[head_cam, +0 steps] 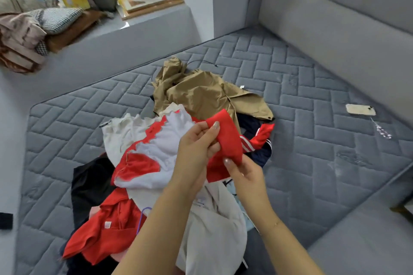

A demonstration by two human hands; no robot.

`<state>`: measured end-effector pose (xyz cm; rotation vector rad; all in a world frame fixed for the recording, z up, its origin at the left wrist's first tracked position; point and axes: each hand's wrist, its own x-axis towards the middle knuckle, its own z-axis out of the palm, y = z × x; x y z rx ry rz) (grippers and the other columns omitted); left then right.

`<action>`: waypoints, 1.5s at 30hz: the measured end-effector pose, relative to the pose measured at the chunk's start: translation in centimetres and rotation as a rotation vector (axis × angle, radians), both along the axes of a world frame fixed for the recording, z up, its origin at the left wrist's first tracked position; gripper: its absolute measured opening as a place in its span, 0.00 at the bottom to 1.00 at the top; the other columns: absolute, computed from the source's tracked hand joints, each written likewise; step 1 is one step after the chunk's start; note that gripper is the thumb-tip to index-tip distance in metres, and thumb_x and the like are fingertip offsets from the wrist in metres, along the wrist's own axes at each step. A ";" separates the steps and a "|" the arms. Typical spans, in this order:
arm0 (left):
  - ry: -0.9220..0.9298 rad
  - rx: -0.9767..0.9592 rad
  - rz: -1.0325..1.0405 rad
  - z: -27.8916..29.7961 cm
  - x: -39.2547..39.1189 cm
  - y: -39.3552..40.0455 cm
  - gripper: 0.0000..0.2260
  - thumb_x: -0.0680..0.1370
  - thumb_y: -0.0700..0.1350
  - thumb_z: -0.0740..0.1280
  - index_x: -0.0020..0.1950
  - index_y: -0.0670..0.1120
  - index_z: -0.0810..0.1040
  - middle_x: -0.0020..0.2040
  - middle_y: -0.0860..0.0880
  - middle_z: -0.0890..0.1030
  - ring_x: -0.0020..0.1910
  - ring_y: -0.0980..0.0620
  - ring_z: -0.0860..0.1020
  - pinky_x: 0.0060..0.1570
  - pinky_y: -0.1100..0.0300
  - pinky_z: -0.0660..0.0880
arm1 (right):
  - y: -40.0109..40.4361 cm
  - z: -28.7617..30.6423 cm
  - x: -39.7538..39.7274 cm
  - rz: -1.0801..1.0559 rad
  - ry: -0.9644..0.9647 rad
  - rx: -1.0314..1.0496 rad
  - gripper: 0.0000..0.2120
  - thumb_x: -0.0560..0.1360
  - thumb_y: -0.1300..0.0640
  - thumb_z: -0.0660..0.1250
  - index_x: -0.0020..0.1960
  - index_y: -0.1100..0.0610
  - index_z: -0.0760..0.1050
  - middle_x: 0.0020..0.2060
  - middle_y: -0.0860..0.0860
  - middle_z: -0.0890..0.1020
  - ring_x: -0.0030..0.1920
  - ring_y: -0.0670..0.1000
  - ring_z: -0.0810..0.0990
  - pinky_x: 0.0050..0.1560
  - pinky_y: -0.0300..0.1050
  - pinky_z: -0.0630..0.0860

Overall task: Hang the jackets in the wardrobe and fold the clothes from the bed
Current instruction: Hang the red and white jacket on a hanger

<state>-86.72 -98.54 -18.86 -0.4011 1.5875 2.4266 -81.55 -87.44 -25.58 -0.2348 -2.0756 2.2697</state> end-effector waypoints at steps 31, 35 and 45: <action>0.478 -0.212 -0.125 10.9 4.6 5.4 0.05 0.70 0.42 0.77 0.44 0.43 0.85 0.36 0.51 0.84 0.35 0.59 0.79 0.39 0.68 0.77 | 4.4 14.2 6.6 -0.380 0.097 0.324 0.12 0.71 0.49 0.75 0.52 0.45 0.76 0.43 0.42 0.81 0.39 0.35 0.78 0.40 0.29 0.72; 0.455 -0.162 -0.102 11.4 5.0 6.2 0.05 0.70 0.41 0.77 0.43 0.44 0.85 0.35 0.52 0.83 0.34 0.60 0.78 0.38 0.68 0.76 | 4.3 14.1 6.7 -0.465 0.096 0.347 0.07 0.75 0.53 0.71 0.51 0.53 0.78 0.40 0.43 0.81 0.36 0.39 0.78 0.38 0.34 0.72; 0.656 -0.060 -0.221 14.3 5.9 5.3 0.04 0.74 0.47 0.74 0.43 0.47 0.85 0.39 0.50 0.85 0.39 0.58 0.81 0.41 0.68 0.76 | 6.8 23.0 7.8 -0.210 0.352 -0.270 0.13 0.82 0.57 0.59 0.45 0.56 0.79 0.41 0.56 0.82 0.42 0.51 0.80 0.48 0.45 0.78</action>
